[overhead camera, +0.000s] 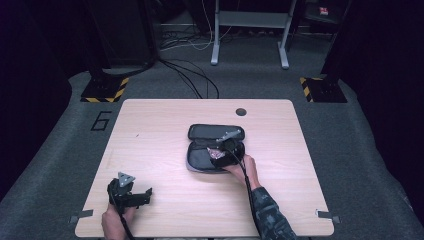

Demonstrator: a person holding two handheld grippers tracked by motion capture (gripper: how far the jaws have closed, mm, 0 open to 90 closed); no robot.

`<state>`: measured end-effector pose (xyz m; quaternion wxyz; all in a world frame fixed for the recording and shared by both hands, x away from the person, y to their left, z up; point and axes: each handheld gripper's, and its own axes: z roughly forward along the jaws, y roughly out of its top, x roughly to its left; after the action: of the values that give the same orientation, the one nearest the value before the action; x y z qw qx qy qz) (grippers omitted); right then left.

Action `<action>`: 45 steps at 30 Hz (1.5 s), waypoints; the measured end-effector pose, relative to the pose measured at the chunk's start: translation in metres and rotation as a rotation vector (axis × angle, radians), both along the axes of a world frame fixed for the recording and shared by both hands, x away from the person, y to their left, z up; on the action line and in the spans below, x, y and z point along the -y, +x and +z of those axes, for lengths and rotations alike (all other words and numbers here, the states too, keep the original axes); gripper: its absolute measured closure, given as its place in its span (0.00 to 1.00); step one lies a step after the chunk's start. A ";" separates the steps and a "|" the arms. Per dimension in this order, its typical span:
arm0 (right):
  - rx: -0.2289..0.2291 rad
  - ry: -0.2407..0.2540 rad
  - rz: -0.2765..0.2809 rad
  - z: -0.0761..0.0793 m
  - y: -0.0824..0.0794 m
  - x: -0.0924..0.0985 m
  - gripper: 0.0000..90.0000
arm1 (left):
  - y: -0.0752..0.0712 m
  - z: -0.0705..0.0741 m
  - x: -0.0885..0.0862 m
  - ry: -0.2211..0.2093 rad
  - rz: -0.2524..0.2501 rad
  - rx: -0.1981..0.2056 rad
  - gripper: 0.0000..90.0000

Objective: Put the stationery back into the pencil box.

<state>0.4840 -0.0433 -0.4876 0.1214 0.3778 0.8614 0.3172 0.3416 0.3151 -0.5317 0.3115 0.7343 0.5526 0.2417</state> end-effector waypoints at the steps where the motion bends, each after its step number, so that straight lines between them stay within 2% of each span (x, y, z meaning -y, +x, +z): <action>1: 0.006 0.009 -0.002 0.002 -0.001 0.002 0.19 | 0.000 0.000 0.000 0.000 -0.001 0.000 0.01; 7: 0.023 0.045 -0.005 0.017 -0.012 0.013 0.15 | 0.000 0.000 0.000 0.001 -0.002 -0.001 0.01; 10: 0.040 0.043 0.010 0.023 -0.016 0.022 0.14 | 0.000 0.000 0.000 0.001 -0.002 -0.001 0.01; 11: 0.036 0.053 -0.004 0.025 -0.018 0.024 0.13 | 0.000 0.000 0.000 0.001 -0.002 -0.001 0.01; 14: 0.051 0.052 -0.001 0.031 -0.023 0.033 0.11 | 0.000 0.000 0.000 0.000 -0.001 0.000 0.01; 16: 0.060 0.063 -0.023 0.033 -0.028 0.037 0.10 | 0.000 0.000 0.000 0.001 -0.002 -0.001 0.01; 17: 0.061 0.054 -0.013 0.034 -0.030 0.040 0.09 | 0.000 0.000 0.000 0.001 -0.002 -0.001 0.01; 28: 0.090 0.059 -0.115 0.035 -0.054 0.083 0.06 | 0.000 0.000 0.001 -0.007 0.005 0.005 0.01; 32: 0.095 0.045 -0.167 0.030 -0.065 0.103 0.06 | 0.000 0.000 0.001 -0.007 0.006 0.005 0.01; 36: 0.087 0.024 -0.224 0.018 -0.079 0.127 0.06 | 0.000 0.000 0.001 -0.008 0.006 0.006 0.01; 39: 0.071 0.008 -0.275 0.003 -0.092 0.144 0.06 | 0.000 0.000 0.001 -0.007 0.005 0.005 0.01; 41: 0.054 0.015 -0.325 -0.012 -0.103 0.157 0.06 | 0.000 0.000 0.001 -0.008 0.006 0.006 0.01; 45: 0.039 0.002 -0.369 -0.029 -0.117 0.171 0.05 | 0.000 0.000 0.001 -0.007 0.005 0.005 0.01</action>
<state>0.3674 -0.2140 -0.5162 0.1938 0.5232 0.7746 0.2978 0.3417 0.3146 -0.5320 0.3149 0.7311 0.5546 0.2423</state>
